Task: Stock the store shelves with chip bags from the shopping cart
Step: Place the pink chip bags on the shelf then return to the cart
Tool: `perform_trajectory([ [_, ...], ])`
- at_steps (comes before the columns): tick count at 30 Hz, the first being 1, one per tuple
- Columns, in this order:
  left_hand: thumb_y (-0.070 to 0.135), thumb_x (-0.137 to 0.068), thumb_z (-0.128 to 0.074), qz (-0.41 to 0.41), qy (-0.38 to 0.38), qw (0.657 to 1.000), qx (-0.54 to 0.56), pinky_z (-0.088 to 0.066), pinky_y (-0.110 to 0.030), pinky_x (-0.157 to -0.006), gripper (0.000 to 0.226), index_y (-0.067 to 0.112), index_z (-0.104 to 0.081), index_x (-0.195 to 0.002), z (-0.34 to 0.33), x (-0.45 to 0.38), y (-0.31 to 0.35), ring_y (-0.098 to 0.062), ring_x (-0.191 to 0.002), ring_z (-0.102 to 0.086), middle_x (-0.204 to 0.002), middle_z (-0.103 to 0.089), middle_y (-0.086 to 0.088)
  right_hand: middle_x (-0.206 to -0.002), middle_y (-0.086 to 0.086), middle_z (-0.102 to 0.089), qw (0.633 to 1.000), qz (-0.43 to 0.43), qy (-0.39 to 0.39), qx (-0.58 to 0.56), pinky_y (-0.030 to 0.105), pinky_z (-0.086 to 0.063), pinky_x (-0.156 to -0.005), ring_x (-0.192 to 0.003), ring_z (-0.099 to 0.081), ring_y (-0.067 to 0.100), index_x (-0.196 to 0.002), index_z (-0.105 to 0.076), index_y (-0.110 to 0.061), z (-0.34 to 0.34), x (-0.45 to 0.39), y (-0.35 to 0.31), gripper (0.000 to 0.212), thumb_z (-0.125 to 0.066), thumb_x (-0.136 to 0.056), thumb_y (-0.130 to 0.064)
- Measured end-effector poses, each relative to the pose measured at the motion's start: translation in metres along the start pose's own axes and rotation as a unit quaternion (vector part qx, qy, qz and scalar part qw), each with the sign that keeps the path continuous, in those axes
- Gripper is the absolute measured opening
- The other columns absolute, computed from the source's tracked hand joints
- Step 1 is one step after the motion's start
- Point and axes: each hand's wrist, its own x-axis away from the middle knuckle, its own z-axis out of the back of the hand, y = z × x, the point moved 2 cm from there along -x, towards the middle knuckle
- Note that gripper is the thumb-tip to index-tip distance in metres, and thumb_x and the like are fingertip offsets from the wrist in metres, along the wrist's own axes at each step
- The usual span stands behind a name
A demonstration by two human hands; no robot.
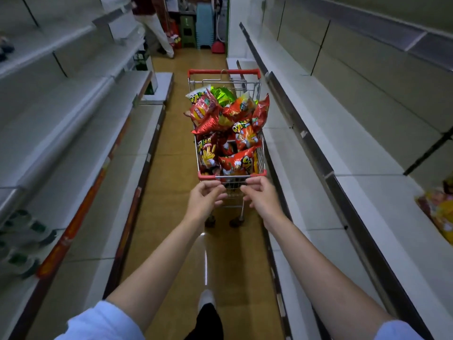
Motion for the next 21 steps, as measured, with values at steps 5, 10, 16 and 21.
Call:
perform_trajectory([
  [5, 0.011, -0.092, -0.059, 0.045, -0.01, 0.999, 0.009, -0.053, -0.016, -0.063, 0.013, 0.008, -0.06, -0.105, 0.011, -0.084, 0.0, -0.013, -0.081, -0.068, -0.097, -0.067, -0.006, -0.097, 0.0, -0.063, 0.999, -0.037, 0.005, 0.025, 0.018, -0.043, -0.062, -0.08, -0.062, 0.011, -0.111, -0.054, -0.015, -0.024, -0.081, -0.005, 0.019, -0.06, -0.093, -0.014],
  [10, 0.011, -0.092, -0.06, 0.078, -0.025, 0.997, -0.01, -0.054, -0.016, -0.064, 0.015, 0.006, -0.061, -0.107, 0.014, -0.137, -0.006, -0.012, -0.081, -0.067, -0.099, -0.067, -0.008, -0.096, -0.001, -0.063, 0.996, -0.078, 0.01, 0.042, 0.018, -0.044, -0.063, -0.082, -0.063, 0.011, -0.113, -0.054, -0.014, -0.042, -0.13, 0.007, 0.022, -0.061, -0.093, -0.013],
  [16, 0.009, -0.093, -0.059, 0.14, -0.017, 0.99, -0.003, -0.054, -0.017, -0.067, 0.006, 0.011, -0.059, -0.098, 0.014, -0.187, -0.031, -0.012, -0.078, -0.066, -0.093, -0.067, -0.007, -0.09, -0.003, -0.062, 0.991, -0.121, -0.008, 0.064, 0.019, -0.043, -0.064, -0.081, -0.062, 0.011, -0.113, -0.054, -0.014, -0.057, -0.19, 0.03, 0.024, -0.063, -0.091, -0.011],
  [21, 0.01, -0.091, -0.061, 0.156, -0.014, 0.987, -0.021, -0.053, -0.017, -0.066, 0.013, 0.009, -0.059, -0.104, 0.006, -0.225, -0.04, -0.011, -0.079, -0.067, -0.094, -0.066, -0.005, -0.09, -0.005, -0.062, 0.988, -0.127, -0.025, 0.085, 0.021, -0.044, -0.065, -0.083, -0.063, 0.012, -0.109, -0.054, -0.015, -0.06, -0.25, 0.042, 0.023, -0.066, -0.089, -0.014],
])
